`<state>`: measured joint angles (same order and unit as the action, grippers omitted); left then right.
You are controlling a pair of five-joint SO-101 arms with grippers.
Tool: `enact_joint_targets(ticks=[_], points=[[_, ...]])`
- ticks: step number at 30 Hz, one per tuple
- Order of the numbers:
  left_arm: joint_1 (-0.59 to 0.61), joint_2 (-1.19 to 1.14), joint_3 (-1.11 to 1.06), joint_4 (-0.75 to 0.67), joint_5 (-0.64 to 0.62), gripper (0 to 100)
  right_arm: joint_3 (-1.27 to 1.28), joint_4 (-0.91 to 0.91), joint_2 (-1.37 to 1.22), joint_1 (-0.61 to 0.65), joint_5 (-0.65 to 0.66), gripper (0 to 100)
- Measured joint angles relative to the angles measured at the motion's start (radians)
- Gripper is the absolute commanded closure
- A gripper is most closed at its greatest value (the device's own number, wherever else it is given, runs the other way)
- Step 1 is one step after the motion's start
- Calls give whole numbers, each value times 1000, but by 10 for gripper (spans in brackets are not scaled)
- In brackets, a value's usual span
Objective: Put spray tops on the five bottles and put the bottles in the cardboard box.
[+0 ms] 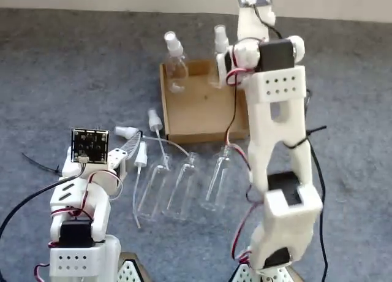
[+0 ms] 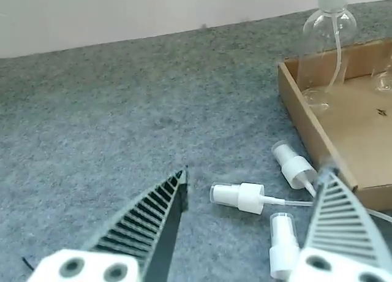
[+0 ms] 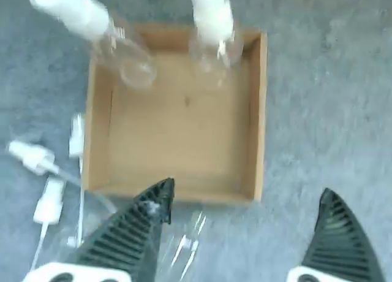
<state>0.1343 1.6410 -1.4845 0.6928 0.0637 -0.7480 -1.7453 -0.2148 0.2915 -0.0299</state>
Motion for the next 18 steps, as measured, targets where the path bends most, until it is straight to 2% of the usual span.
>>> enact_joint_targets(ticks=[4,10,13,18], points=[[0,0,0,0,0,702,397,40,180,44,-54,699],[2,2,0,68,0,702,928,301,336,129,-112,699],[2,2,-6,75,0,702,1128,405,397,155,-175,699],[2,2,-6,77,0,702,1338,563,450,175,-198,702]])
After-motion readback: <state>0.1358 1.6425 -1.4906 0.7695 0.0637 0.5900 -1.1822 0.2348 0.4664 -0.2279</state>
